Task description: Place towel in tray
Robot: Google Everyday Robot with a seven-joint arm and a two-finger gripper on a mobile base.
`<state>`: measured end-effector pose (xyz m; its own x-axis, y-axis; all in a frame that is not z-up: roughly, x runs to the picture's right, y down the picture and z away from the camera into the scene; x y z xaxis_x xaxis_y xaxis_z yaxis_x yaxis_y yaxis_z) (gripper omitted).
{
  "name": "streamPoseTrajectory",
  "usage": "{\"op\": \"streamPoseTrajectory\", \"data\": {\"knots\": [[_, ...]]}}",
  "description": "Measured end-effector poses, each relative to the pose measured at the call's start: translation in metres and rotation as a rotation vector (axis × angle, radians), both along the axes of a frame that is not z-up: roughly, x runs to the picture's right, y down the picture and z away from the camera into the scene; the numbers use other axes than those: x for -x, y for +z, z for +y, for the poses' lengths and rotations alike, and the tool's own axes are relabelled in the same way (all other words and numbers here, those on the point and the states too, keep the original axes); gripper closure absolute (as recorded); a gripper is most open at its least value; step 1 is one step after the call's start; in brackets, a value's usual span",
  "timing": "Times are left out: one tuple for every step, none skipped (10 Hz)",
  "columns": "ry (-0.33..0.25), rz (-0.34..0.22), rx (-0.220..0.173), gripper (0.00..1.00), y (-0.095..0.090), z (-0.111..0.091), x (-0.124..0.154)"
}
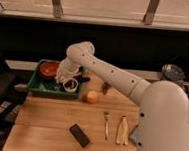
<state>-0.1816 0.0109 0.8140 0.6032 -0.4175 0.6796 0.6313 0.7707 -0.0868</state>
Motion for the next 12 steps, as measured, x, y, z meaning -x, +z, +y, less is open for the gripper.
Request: {"op": "streamPoseTrajectory", "data": {"knots": [[-0.018,-0.01,-0.009,0.67,0.0,-0.005,0.009],[-0.032,-0.023,-0.016,0.57,0.001,-0.009,0.017],[-0.045,-0.033,-0.021,0.48,0.001,-0.012,0.024],[-0.048,-0.052,-0.019,0.35,0.004,-0.016,0.031],[-0.044,-0.063,-0.012,0.3,0.007,-0.016,0.033],[-0.034,-0.075,-0.004,0.28,0.009,-0.017,0.034],[-0.028,-0.083,0.004,0.28,0.012,-0.018,0.035],[-0.025,-0.093,0.015,0.28,0.015,-0.017,0.039],[-0.022,-0.094,0.025,0.28,0.018,-0.015,0.04],[-0.02,-0.091,0.038,0.28,0.022,-0.011,0.037],[-0.018,-0.08,0.045,0.28,0.023,-0.008,0.033],[-0.019,-0.057,0.036,0.28,0.02,-0.008,0.027]]}}
